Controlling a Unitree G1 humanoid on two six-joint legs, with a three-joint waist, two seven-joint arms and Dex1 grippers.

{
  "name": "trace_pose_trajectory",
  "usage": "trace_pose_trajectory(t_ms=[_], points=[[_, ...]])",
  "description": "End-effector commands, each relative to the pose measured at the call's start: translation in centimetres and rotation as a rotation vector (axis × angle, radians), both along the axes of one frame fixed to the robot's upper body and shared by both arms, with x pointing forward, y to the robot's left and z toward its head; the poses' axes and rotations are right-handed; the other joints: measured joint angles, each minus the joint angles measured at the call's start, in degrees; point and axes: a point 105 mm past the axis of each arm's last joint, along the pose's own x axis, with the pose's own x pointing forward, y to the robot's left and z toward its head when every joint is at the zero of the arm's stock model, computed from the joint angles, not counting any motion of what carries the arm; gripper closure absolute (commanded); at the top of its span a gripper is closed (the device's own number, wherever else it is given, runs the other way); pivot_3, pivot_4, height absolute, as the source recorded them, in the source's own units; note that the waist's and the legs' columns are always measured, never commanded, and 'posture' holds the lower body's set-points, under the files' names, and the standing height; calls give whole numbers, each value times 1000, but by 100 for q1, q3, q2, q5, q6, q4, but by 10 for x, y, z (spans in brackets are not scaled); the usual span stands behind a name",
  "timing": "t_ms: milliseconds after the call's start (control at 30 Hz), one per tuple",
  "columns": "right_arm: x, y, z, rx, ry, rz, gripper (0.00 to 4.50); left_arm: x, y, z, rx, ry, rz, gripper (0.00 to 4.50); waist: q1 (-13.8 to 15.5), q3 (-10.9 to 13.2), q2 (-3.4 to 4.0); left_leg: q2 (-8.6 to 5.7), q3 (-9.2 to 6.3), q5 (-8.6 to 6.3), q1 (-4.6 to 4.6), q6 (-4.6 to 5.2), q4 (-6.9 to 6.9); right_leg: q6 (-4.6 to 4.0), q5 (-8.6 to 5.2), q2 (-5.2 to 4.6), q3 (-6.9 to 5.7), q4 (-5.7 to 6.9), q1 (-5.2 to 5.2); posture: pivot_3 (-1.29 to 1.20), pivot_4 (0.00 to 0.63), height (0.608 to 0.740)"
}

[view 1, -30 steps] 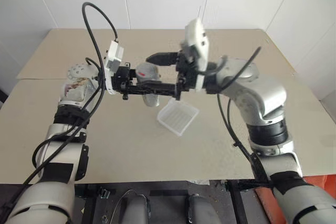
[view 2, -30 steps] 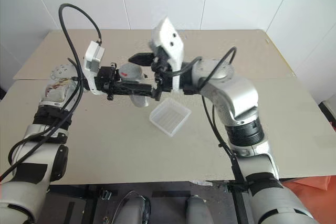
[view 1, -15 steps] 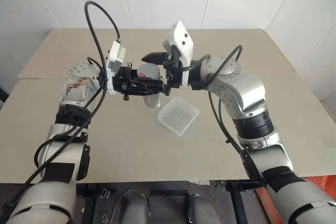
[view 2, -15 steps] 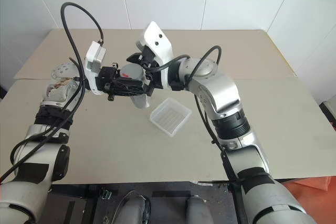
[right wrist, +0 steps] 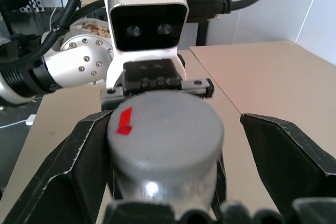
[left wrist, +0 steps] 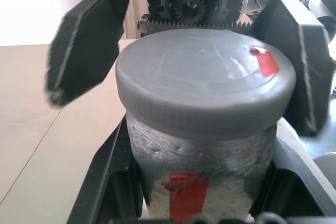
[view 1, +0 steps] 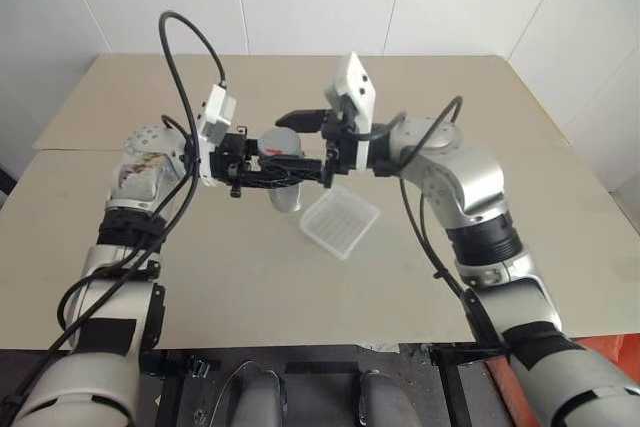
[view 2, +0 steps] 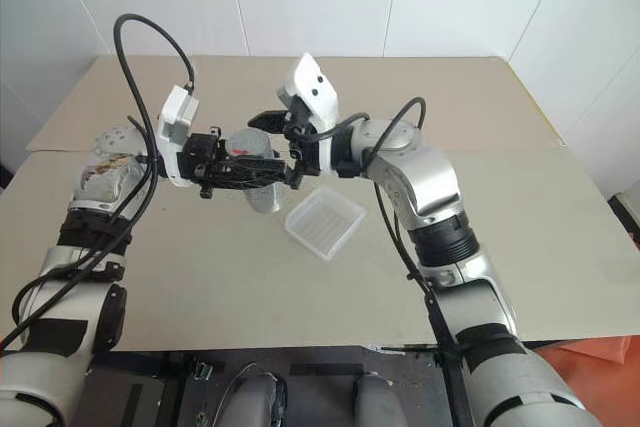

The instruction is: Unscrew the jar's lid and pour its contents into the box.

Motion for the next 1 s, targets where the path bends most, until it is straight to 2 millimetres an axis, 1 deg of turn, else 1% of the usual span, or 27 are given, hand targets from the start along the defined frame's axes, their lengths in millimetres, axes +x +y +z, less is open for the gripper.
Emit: trace_pose_trajectory(t_ms=[33,133,200,267,333,400,533,633,800,1000], points=[[15,-42,23,73,-68,-131,173,-10,6,13,-11,-49,-40,2486,1,0,0,0,0,0,0,0,0,0,0,0,0,0,0,0,150,740],[14,-57,26,81,-79,-143,173,-13,8,14,-6,-48,-43,2486,33,0,0,0,0,0,0,0,0,0,0,0,0,-1,0,0,150,740],[13,-63,27,84,-83,-146,173,-13,9,14,-3,-48,-46,2486,45,0,0,-1,1,0,-1,0,0,0,0,-3,-2,-3,2,0,150,740],[12,-67,26,82,-86,-150,173,-14,9,14,-1,-48,-48,2486,31,0,0,0,2,0,2,0,-1,0,0,-2,-1,-2,1,0,150,740],[7,-67,27,85,-89,-130,173,-13,8,15,-3,-48,-47,2486,-3,0,0,1,1,0,3,0,-2,0,0,0,1,-1,1,0,150,740],[0,-63,29,89,-95,-100,173,-12,7,15,-4,-48,-46,2486,-14,0,0,1,2,0,3,0,-1,0,0,0,1,-1,0,0,150,740],[-21,-38,36,116,-118,-11,173,-9,3,13,-7,-41,-50,2486,-13,0,0,1,1,0,2,0,-2,0,0,0,2,0,-1,0,150,740],[-30,-22,35,112,-128,20,173,-9,0,13,-9,-42,-59,2486,1,0,0,1,0,0,2,0,0,0,0,1,1,1,1,0,150,740],[-29,-3,34,99,-135,10,173,-9,-3,15,-13,-46,-72,2486,15,0,0,0,0,0,2,0,1,0,0,0,0,1,2,0,150,740],[-24,12,32,70,-145,-3,173,-10,-4,15,-16,-45,-76,2486,14,0,0,0,-1,0,2,0,0,0,0,0,0,1,1,0,150,740]])
